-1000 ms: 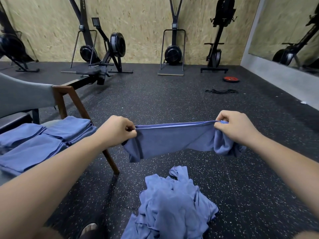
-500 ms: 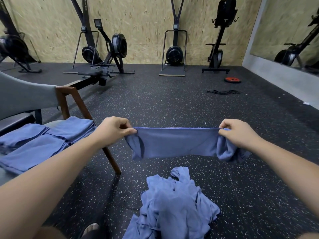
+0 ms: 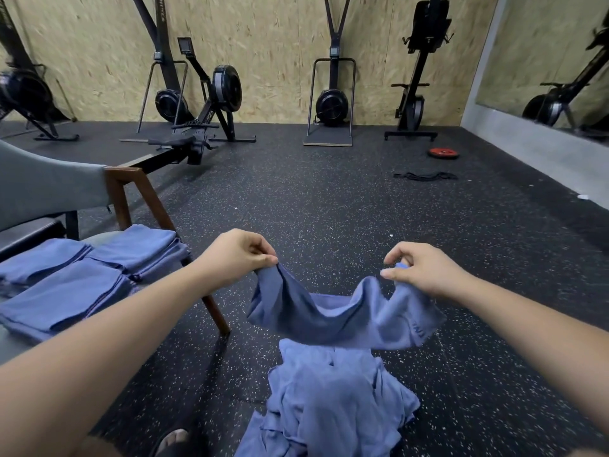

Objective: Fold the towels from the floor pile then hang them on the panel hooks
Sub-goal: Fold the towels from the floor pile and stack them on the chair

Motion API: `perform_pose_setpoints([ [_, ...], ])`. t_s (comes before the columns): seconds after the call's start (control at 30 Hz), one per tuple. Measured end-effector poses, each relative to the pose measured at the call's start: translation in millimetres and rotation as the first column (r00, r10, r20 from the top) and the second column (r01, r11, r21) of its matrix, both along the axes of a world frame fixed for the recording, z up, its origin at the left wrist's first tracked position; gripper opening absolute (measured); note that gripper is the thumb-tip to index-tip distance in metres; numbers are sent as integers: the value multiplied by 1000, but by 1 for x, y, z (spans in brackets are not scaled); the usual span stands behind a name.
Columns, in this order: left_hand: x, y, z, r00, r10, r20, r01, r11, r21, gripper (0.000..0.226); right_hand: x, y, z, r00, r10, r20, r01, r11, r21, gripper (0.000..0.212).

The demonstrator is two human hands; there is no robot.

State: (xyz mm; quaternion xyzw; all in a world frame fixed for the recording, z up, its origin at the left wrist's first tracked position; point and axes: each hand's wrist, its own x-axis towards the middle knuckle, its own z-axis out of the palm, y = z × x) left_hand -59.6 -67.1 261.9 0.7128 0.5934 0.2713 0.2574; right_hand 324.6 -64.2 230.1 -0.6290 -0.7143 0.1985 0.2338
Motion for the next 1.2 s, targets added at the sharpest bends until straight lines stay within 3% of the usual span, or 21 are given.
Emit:
perform_pose_setpoints([
  [0.17, 18, -8, -2, 998, -15, -55, 11, 996, -85, 6, -31, -10, -6, 996, 83, -19, -84, 995, -48, 9],
  [0.33, 35, -23, 5, 992, -74, 104, 88, 988, -131, 22, -69, -36, 12, 929, 185, -321, -238, 962, -136, 7],
  [0.53, 52, -40, 18, 985, -150, 90, 155, 986, -56, 30, -101, -62, 39, 808, 242, -537, -372, 917, -147, 21],
  [0.7, 65, -48, 28, 983, -163, 88, 158, 986, 54, 31, -107, -68, 50, 842, 294, -452, -380, 918, -110, 28],
  [0.87, 70, -53, 34, 985, -146, 92, 132, 981, 140, 32, -106, -67, 51, 834, 286, -471, -357, 931, -68, 40],
  [1.2, 75, -53, 34, 988, -125, 90, 107, 977, 185, 28, -109, -71, 44, 879, 275, -389, -223, 959, 173, 22],
])
